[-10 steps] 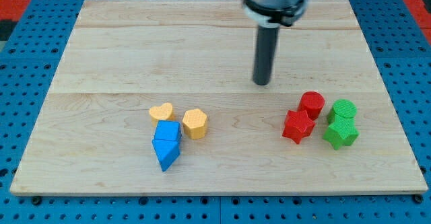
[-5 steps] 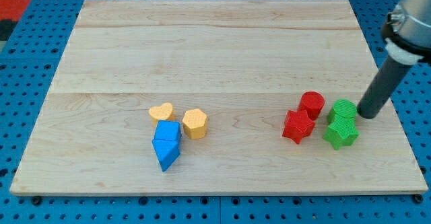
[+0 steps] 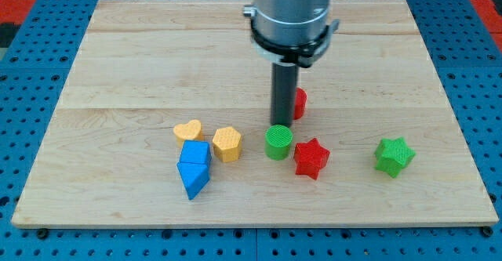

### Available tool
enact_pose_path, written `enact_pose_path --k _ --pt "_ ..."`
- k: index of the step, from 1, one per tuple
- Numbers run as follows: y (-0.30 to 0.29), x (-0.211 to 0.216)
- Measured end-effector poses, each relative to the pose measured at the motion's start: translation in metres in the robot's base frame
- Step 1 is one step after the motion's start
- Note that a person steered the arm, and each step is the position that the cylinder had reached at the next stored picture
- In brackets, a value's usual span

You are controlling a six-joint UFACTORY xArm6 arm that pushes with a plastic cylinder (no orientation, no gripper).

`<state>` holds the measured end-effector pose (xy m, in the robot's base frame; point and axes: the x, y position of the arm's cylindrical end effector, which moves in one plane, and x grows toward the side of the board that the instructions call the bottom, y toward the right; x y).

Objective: Place the green star bottom right to the green circle

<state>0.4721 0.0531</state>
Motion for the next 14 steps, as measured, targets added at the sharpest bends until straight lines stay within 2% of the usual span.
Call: enact_pose_path --k 1,3,5,6,8,9,11,12,14 --pt "0.046 -0.005" --pt "0.149 0.028" --pt "0.110 0.057" --pt "0.150 0.069" --pt "0.181 0.122" --pt "0.139 0.103" --pt "0.017 0.040" --pt "0.000 0.032" --pt "0.063 0.068"
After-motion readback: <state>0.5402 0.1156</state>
